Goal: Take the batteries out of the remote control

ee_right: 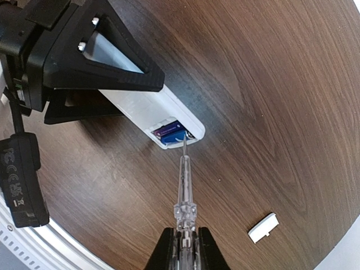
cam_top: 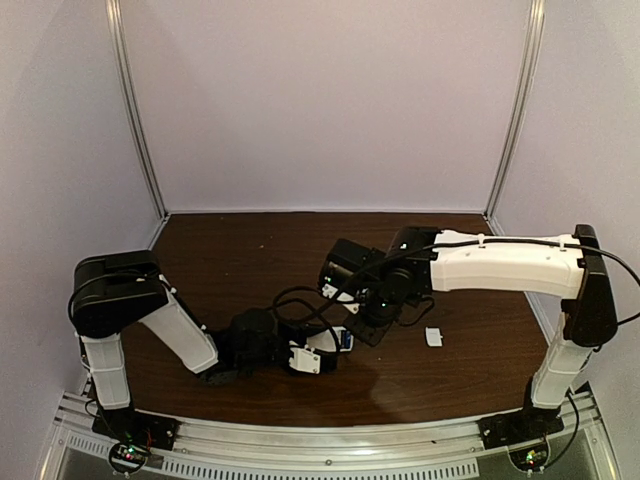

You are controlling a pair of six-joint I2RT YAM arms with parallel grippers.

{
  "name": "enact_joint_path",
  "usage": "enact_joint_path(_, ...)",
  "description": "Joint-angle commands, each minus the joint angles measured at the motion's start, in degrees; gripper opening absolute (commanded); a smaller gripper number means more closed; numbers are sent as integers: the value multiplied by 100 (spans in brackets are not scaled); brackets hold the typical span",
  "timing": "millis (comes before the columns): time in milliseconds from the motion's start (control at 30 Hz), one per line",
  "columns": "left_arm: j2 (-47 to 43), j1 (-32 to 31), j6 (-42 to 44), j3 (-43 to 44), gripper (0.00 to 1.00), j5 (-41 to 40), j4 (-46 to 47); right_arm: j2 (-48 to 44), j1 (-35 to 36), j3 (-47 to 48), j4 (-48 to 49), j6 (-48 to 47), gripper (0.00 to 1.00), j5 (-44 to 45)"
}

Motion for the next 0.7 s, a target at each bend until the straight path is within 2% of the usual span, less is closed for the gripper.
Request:
enact_joint_path(0, 73, -18, -12, 84, 0, 87, 93, 97, -38, -36, 21, -55, 0, 183)
enact_joint_path(667, 97, -18, -10, 88, 0, 69, 93, 181, -100, -117, 45, -89, 0, 250)
